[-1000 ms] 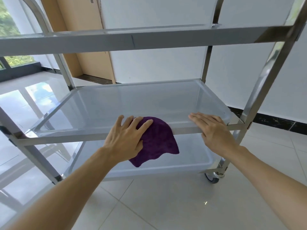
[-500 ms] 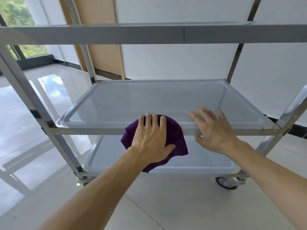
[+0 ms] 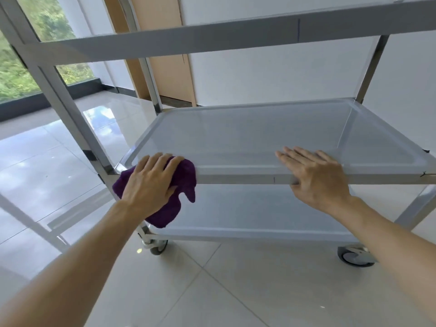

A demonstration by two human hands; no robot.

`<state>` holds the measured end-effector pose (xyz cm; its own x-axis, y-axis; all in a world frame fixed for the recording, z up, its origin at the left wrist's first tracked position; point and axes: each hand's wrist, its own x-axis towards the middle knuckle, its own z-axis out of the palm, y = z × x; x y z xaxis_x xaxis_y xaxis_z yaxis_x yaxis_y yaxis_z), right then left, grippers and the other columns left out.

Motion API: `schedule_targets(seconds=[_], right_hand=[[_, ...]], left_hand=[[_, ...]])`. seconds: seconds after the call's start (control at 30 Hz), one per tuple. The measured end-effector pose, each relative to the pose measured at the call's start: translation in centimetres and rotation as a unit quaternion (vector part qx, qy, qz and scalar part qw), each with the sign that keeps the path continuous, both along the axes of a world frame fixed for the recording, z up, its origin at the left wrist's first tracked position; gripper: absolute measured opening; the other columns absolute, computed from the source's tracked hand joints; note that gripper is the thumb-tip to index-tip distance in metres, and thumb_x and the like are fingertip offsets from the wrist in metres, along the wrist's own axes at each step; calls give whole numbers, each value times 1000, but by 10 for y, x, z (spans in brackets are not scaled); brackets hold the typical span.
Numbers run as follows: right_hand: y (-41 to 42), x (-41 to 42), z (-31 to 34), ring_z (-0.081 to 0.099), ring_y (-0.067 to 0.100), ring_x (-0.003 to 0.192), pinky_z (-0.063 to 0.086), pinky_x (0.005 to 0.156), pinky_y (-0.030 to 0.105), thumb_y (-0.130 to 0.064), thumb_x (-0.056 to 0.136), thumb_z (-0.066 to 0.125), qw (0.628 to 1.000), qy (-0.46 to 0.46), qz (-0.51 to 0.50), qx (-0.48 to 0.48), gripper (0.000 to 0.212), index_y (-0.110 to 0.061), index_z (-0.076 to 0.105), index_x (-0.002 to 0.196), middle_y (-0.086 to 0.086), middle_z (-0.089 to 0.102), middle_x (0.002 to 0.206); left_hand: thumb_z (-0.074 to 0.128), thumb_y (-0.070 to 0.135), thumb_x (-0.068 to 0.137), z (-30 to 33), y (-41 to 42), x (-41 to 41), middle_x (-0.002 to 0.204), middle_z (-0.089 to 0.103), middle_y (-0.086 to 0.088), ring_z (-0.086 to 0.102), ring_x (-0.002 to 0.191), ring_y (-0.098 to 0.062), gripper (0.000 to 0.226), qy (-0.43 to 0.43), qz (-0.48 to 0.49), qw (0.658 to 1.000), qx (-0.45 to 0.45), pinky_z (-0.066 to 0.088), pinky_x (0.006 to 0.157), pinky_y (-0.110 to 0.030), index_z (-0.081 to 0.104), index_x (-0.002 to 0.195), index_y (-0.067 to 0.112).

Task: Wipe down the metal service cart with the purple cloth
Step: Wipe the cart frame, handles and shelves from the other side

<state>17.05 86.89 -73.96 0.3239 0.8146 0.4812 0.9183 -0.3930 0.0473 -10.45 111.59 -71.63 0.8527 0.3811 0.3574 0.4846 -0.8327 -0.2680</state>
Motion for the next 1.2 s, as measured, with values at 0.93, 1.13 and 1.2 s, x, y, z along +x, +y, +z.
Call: schedule_targets(seconds=[0.93, 1.13, 1.2], right_hand=[[-87, 39, -7, 58, 23, 127, 48, 101, 49, -28, 71, 32, 999, -24, -24, 18, 74, -23, 56, 141, 0, 57, 142], [-87, 38, -8, 58, 24, 128, 48, 100, 47, -18, 70, 43, 999, -29, -24, 27, 71, -21, 58, 139, 2, 59, 140], [-87, 37, -7, 58, 24, 128, 48, 101, 46, -14, 67, 49, 999, -26, -24, 27, 72, -20, 58, 139, 2, 59, 140]], left_hand=[[63, 52, 88, -12, -24, 17, 139, 50, -5, 47, 128, -29, 72, -17, -84, 996, 34, 38, 107, -45, 39, 146, 18], [74, 41, 82, -14, -13, 9, 136, 57, 0, 51, 126, -29, 67, -39, -55, 998, 10, 38, 104, -50, 48, 140, 18], [76, 39, 80, -16, -17, 12, 136, 57, 1, 51, 127, -30, 67, -57, -45, 997, 3, 37, 105, -52, 49, 138, 18]])
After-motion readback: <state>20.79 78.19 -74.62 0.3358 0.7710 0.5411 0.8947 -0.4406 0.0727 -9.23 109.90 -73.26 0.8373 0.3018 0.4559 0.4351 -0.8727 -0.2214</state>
